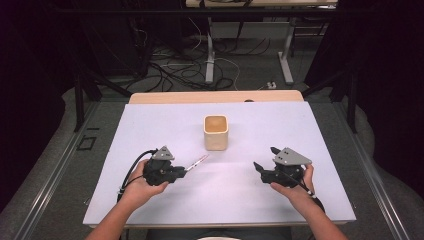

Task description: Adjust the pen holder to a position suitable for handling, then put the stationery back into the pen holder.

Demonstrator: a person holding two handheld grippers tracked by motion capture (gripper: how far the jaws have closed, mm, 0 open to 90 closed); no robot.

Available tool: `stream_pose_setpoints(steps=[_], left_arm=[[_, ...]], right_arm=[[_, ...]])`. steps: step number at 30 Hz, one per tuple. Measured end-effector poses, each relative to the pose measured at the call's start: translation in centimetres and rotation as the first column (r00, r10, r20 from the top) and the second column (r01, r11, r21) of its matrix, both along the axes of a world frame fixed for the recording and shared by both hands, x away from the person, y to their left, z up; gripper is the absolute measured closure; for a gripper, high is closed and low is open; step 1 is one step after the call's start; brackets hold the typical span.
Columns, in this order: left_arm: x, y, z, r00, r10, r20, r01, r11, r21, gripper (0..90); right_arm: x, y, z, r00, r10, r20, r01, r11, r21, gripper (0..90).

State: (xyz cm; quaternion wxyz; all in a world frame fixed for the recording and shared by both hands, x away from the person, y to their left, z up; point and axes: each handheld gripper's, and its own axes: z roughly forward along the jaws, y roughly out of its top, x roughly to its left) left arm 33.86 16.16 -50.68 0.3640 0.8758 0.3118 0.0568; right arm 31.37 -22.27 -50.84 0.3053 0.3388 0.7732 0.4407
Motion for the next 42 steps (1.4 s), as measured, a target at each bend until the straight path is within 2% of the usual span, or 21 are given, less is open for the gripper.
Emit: stream_pose_setpoints(steps=[7, 12, 13, 14, 15, 16, 17, 19, 20, 21, 25, 29, 32, 33, 34, 35, 37, 38, 40, 41, 42], left_arm=[[0.1, -1.1, 0.2, 0.9996, -0.026, -0.011, 0.025, 0.9997, -0.007, 79.4], [0.2, -2.0, 0.2, 0.9992, -0.039, -0.009, 0.039, 0.9992, -0.010, 79.4], [0.3, -2.1, 0.3, 0.9989, -0.045, -0.008, 0.045, 0.9989, -0.011, 79.4], [0.3, -2.3, 0.3, 0.9993, -0.038, -0.007, 0.037, 0.9991, -0.021, 79.4], [0.4, -2.5, 0.4, 0.9989, -0.046, -0.007, 0.046, 0.9987, -0.022, 79.4], [0.5, -2.7, 0.5, 0.9992, -0.040, -0.005, 0.040, 0.9987, -0.031, 79.4], [0.6, -2.8, 0.6, 0.9987, -0.051, -0.012, 0.050, 0.9984, -0.027, 79.4], [0.8, -3.1, 0.6, 0.9982, -0.058, -0.014, 0.057, 0.9979, -0.032, 79.4], [0.9, -3.4, 0.6, 0.9984, -0.055, -0.015, 0.054, 0.9979, -0.036, 79.4], [1.0, -3.5, 0.6, 0.9979, -0.061, -0.019, 0.061, 0.9976, -0.033, 79.4], [1.4, -4.2, 0.6, 0.9969, -0.072, -0.030, 0.071, 0.9970, -0.032, 79.5], [1.6, -4.9, 0.5, 0.9969, -0.072, -0.032, 0.071, 0.9970, -0.032, 79.4], [1.8, -5.2, 0.5, 0.9961, -0.079, -0.040, 0.078, 0.9965, -0.032, 79.5], [1.8, -5.3, 0.5, 0.9956, -0.085, -0.039, 0.084, 0.9961, -0.028, 79.4], [1.9, -5.5, 0.5, 0.9956, -0.084, -0.042, 0.083, 0.9961, -0.031, 79.4], [1.9, -5.6, 0.4, 0.9963, -0.076, -0.040, 0.075, 0.9967, -0.031, 79.4], [2.0, -5.8, 0.4, 0.9956, -0.083, -0.043, 0.082, 0.9962, -0.030, 79.4], [2.0, -5.9, 0.4, 0.9951, -0.085, -0.051, 0.084, 0.9962, -0.025, 79.5], [2.1, -6.1, 0.4, 0.9942, -0.090, -0.059, 0.089, 0.9958, -0.021, 79.5], [2.1, -6.2, 0.4, 0.9936, -0.091, -0.066, 0.090, 0.9957, -0.019, 79.5], [2.1, -6.3, 0.4, 0.9935, -0.093, -0.067, 0.092, 0.9956, -0.018, 79.5]], right_arm=[[-0.4, 1.4, 0.2, 0.9979, 0.059, 0.027, -0.057, 0.996, -0.074, 30.4], [-0.6, 2.9, 0.6, 0.9928, 0.114, 0.037, -0.107, 0.982, -0.158, 33.2], [-0.6, 2.9, 0.6, 0.9928, 0.114, 0.037, -0.107, 0.982, -0.158, 33.2], [-0.7, 3.5, 0.7, 0.9884, 0.144, 0.048, -0.131, 0.970, -0.205, 34.3], [-0.7, 3.5, 0.7, 0.9884, 0.144, 0.048, -0.131, 0.970, -0.205, 34.3], [-0.9, 4.2, 0.8, 0.9808, 0.184, 0.065, -0.162, 0.954, -0.254, 34.6], [-0.9, 4.2, 0.8, 0.9808, 0.184, 0.065, -0.162, 0.954, -0.254, 34.6], [-0.9, 4.8, 0.8, 0.9707, 0.225, 0.084, -0.191, 0.935, -0.299, 34.6], [-1.0, 5.4, 0.7, 0.9640, 0.246, 0.100, -0.198, 0.917, -0.347, 34.5], [-1.0, 5.4, 0.7, 0.9640, 0.246, 0.100, -0.198, 0.917, -0.347, 34.5], [-1.0, 6.4, 0.4, 0.9520, 0.283, 0.116, -0.214, 0.888, -0.407, 35.3], [-1.0, 7.2, 0.2, 0.9374, 0.319, 0.139, -0.218, 0.849, -0.481, 35.6], [-1.1, 7.7, 0.0, 0.9207, 0.360, 0.150, -0.229, 0.810, -0.539, 36.0], [-1.1, 7.9, -0.2, 0.9124, 0.378, 0.158, -0.231, 0.794, -0.562, 37.3], [-1.2, 8.1, -0.2, 0.9035, 0.398, 0.158, -0.237, 0.771, -0.591, 38.8], [-1.4, 8.3, -0.4, 0.8997, 0.401, 0.173, -0.224, 0.763, -0.606, 39.9], [-1.5, 8.7, -0.7, 0.8851, 0.434, 0.168, -0.230, 0.722, -0.652, 41.8], [-1.5, 8.8, -0.9, 0.8728, 0.456, 0.173, -0.234, 0.703, -0.672, 42.7], [-1.5, 9.2, -1.3, 0.8572, 0.485, 0.173, -0.236, 0.669, -0.705, 45.1], [-1.5, 9.5, -1.7, 0.8358, 0.520, 0.175, -0.241, 0.634, -0.735, 46.7], [-1.5, 9.5, -1.7, 0.8358, 0.520, 0.175, -0.241, 0.634, -0.735, 46.7]])
